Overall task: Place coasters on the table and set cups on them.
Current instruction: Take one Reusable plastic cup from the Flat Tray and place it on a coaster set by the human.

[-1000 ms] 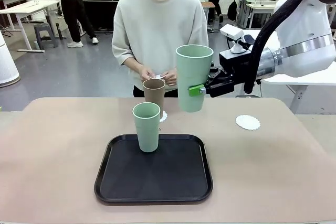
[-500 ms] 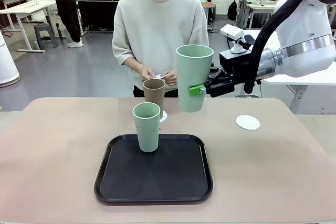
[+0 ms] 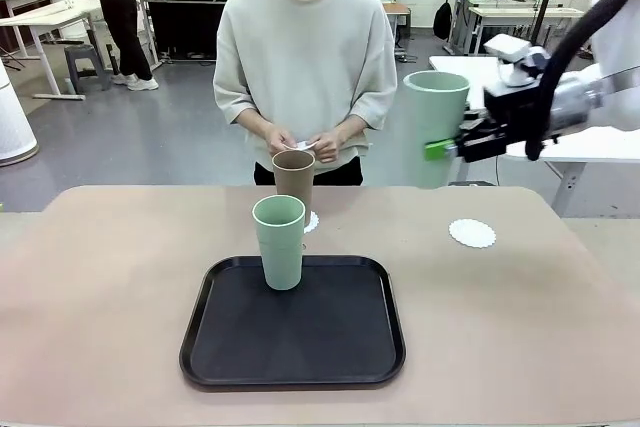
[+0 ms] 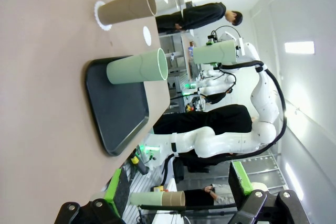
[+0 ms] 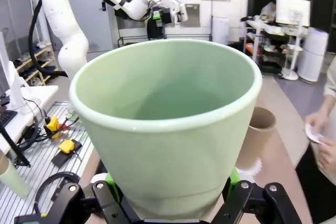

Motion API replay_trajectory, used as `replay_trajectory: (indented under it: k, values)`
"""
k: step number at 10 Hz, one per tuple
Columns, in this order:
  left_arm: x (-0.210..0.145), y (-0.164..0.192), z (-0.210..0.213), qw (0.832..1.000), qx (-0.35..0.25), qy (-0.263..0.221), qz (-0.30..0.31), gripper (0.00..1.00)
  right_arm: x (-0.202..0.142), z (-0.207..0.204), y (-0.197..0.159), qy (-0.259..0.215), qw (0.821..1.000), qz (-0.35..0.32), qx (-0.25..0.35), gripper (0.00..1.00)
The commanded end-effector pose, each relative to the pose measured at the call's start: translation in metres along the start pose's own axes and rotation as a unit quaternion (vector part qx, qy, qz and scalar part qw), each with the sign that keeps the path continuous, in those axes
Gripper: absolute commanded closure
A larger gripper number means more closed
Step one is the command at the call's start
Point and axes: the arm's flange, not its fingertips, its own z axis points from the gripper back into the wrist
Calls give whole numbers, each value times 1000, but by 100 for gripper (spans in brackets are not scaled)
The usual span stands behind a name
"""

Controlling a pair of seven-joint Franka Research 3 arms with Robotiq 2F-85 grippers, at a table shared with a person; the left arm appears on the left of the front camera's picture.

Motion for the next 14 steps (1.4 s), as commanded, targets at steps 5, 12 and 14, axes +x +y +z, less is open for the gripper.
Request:
replay_trajectory:
  k: [5,12,14]
  values:
    - [0,-2,2,1000,1,-2,1,0,-7,137,-3,0,998,3,-57,16]
    - [0,-2,2,1000,1,-2,1,0,-9,146,2,-7,997,-4,-75,16]
    - [0,-2,2,1000,1,-2,1,0,-10,148,3,-7,997,-5,-77,16]
